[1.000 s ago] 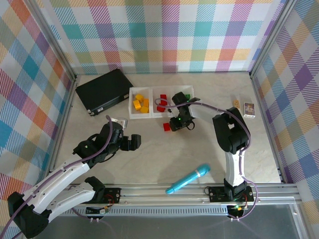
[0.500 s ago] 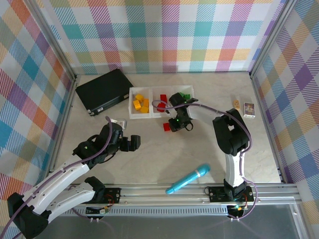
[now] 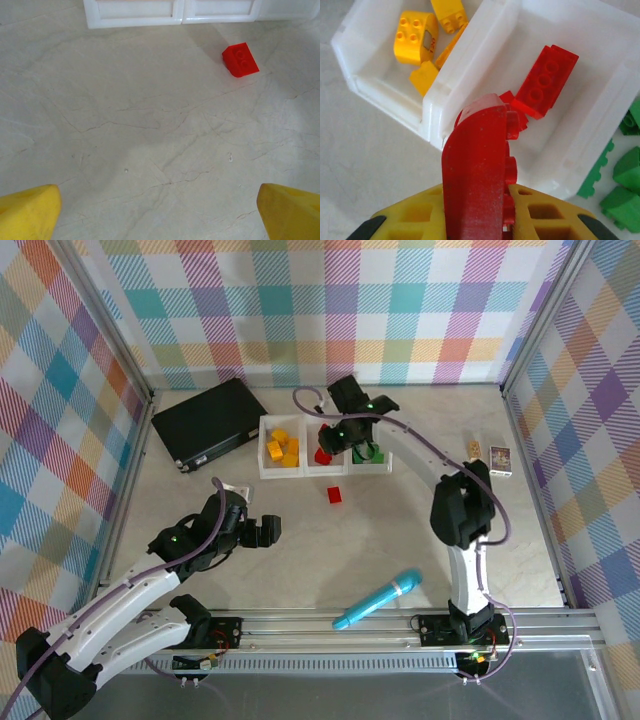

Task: Sort the legos into containers by color
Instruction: Place the lego in the container, then pick up the lego from the center of the table.

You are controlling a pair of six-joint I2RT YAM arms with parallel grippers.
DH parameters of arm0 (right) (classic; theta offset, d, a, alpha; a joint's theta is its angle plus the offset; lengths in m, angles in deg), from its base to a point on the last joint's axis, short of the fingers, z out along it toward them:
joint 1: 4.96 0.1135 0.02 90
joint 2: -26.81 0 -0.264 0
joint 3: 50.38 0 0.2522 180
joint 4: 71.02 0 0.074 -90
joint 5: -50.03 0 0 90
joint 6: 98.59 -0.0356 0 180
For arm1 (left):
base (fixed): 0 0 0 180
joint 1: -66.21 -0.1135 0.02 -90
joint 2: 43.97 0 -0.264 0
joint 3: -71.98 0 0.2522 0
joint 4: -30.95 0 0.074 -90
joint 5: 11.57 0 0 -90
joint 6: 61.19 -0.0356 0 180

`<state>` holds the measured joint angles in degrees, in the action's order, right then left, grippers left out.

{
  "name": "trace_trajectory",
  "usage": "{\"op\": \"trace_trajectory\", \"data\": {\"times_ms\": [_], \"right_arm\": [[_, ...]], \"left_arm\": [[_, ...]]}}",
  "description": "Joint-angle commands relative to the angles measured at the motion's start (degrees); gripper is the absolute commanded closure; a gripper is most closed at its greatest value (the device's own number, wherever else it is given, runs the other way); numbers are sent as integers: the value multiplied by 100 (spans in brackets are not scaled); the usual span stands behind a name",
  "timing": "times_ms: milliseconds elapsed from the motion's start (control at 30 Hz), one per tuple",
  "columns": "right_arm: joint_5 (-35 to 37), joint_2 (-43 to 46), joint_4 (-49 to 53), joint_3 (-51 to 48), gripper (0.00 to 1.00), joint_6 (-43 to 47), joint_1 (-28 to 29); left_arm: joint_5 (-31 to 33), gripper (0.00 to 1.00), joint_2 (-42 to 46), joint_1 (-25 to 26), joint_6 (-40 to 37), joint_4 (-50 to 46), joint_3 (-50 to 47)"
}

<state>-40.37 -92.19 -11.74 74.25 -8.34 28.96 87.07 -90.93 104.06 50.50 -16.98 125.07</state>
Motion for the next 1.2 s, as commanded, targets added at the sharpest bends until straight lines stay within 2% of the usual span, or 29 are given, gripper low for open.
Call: {"op": "trace_trajectory", "data": {"times_ms": [0,167,300,400,567,700,900,1167], "right_arm": [[-1,-612,631,590,80,-64,31],[-156,-1086,669,1191,78,-199,28],[-104,-1361,598,1426,73,-364,28],[94,-1518,697,1637,64,-489,30],[303,-1390,752,1658,38,-721,28],[332,-1092,811,1571,29,-859,28],[222,-372,798,1010,26,-1133,28],[23,1013,280,-778,21,-1631,37]], "left_arm": [[81,0,142,38,70,103,-81],[62,0,157,39,61,140,-128],[58,0,156,32,53,165,-153],[17,0,161,39,39,190,-163],[-12,1,195,39,40,168,-141],[-13,0,305,39,66,130,-137],[-13,0,479,39,146,47,-161],[-82,0,641,39,254,-2,-207]]}}
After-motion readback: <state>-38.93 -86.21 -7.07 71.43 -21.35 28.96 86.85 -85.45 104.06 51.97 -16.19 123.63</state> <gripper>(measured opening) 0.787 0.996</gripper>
